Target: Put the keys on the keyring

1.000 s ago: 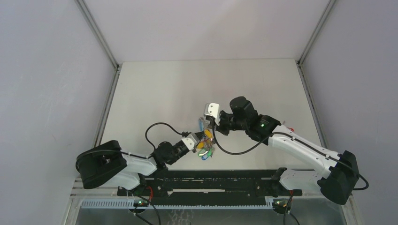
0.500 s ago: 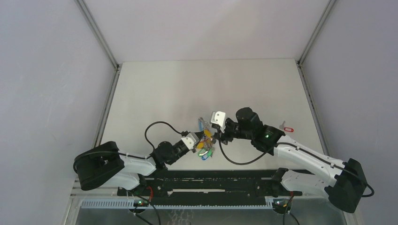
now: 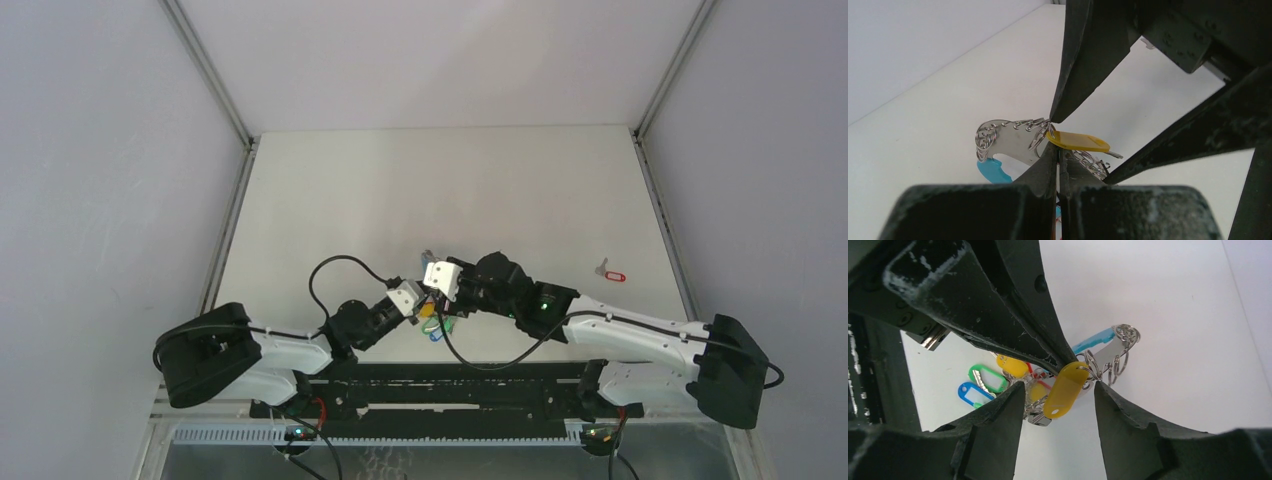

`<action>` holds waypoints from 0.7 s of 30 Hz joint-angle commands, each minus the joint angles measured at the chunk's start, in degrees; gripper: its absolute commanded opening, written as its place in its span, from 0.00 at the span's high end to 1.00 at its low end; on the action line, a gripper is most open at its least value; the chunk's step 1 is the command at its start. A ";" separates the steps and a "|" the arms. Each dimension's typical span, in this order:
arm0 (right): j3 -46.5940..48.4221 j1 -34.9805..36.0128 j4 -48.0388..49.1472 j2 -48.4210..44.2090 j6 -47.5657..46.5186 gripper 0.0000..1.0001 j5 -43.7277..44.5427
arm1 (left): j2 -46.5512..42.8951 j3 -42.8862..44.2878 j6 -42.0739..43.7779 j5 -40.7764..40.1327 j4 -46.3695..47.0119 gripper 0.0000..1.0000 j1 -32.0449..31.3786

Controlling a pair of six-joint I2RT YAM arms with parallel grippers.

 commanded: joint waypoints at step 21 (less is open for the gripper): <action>-0.06 4.10 2.11 5.14 -1.60 0.61 16.76 | -1.50 3.36 -2.02 -1.28 -1.57 1.00 0.28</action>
